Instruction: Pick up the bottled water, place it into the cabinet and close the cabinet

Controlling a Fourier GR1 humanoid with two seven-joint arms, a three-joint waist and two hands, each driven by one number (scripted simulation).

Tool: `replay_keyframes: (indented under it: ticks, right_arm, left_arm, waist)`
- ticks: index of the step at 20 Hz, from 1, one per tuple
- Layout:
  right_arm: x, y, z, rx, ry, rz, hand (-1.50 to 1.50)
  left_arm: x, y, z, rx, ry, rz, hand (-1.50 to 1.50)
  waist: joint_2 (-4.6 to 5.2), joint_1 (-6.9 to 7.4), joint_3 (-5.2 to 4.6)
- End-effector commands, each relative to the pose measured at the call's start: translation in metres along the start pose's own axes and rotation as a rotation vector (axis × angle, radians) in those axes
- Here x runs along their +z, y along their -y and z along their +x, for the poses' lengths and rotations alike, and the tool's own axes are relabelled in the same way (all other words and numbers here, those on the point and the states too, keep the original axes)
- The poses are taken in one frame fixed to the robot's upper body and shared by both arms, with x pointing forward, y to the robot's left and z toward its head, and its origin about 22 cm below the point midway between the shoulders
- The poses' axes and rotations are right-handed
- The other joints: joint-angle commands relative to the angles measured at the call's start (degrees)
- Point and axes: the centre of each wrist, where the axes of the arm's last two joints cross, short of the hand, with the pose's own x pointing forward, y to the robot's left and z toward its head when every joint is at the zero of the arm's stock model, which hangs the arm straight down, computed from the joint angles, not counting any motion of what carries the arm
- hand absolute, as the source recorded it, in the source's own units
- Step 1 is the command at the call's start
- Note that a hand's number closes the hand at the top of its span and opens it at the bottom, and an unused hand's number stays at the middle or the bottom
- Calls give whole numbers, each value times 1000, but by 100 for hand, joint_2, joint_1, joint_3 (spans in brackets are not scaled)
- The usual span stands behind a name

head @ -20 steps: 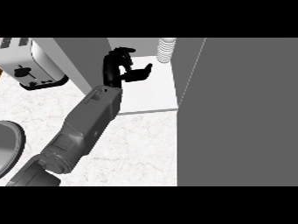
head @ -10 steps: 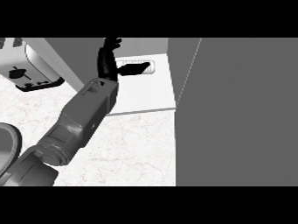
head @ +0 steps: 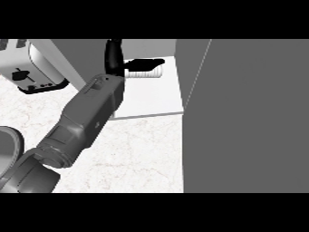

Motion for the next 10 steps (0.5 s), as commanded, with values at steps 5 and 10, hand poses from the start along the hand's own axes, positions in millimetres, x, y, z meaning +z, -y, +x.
replay_keyframes:
  ticks: [5, 10]
  right_arm:
    - [-4, -12, 14, -40, 24, -13, -150]
    - [1, -13, 26, -34, 5, -19, -150]
  left_arm:
    - [2, 20, 15, 191, 58, -109, -150]
    - [18, 25, 3, 214, 60, -118, -150]
  waist:
    - [-116, 242, 7]
    - [-190, 374, 10]
